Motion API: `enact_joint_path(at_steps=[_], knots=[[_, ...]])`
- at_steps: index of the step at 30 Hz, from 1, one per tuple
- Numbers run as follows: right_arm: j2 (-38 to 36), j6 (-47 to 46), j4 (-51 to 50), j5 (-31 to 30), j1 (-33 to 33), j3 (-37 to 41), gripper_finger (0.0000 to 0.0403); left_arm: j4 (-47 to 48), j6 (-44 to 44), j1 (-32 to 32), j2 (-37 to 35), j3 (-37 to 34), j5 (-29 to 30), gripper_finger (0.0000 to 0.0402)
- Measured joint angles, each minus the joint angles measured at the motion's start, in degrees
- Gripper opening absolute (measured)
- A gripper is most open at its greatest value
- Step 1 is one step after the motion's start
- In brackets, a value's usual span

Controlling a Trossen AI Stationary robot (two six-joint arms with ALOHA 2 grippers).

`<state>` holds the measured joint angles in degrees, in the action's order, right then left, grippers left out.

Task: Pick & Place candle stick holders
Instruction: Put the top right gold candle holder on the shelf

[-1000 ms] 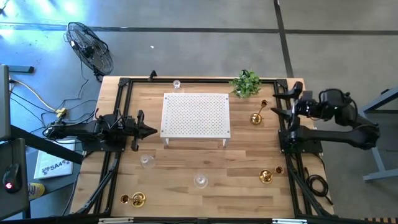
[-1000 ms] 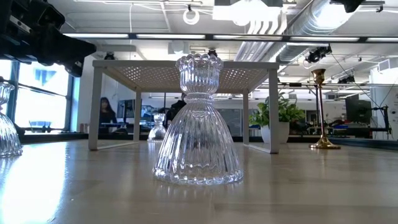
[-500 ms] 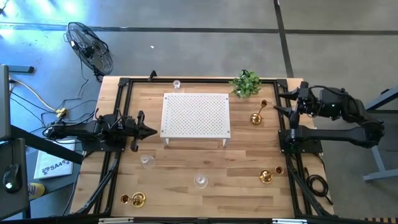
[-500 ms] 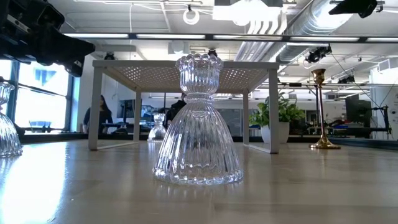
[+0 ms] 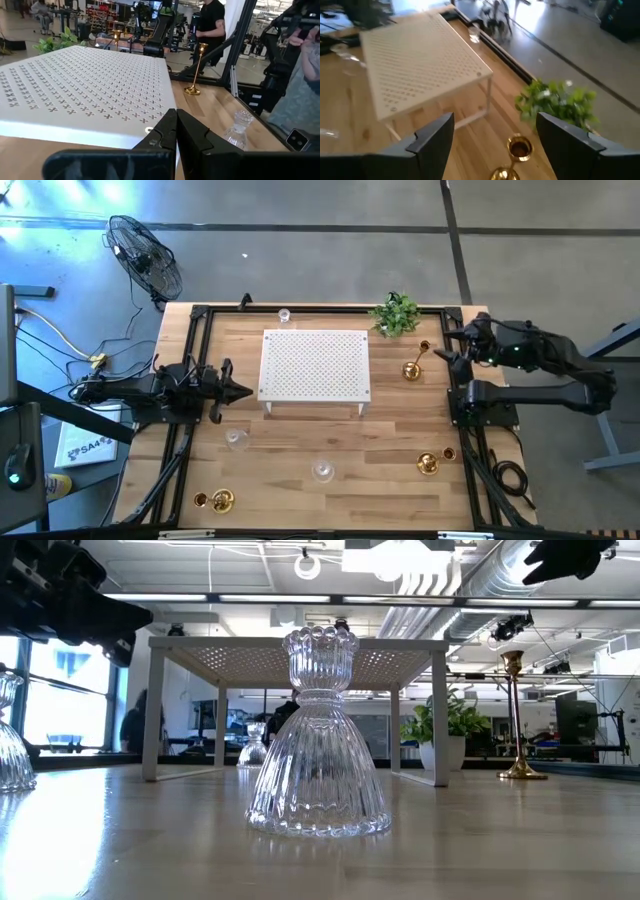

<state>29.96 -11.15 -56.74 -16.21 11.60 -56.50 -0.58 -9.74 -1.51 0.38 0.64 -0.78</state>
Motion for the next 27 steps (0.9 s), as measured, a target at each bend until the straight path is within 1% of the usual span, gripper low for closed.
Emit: enact_joint_path(at_steps=[5,14,27], knots=[[3.4,-6.7,-3.6,-3.8,0.0,0.0,0.0275,0.0,-1.3,0.0,0.0,0.0,0.0,0.0001],[8.5,-10.0,-6.7,-4.5,0.0,0.0,0.0275,0.0,-1.3,0.0,0.0,0.0,-0.1,0.0001],[12.5,-13.9,-7.6,-4.7,0.0,0.0,0.0275,0.0,-1.1,0.0,0.0,0.0,0.0,0.0001]])
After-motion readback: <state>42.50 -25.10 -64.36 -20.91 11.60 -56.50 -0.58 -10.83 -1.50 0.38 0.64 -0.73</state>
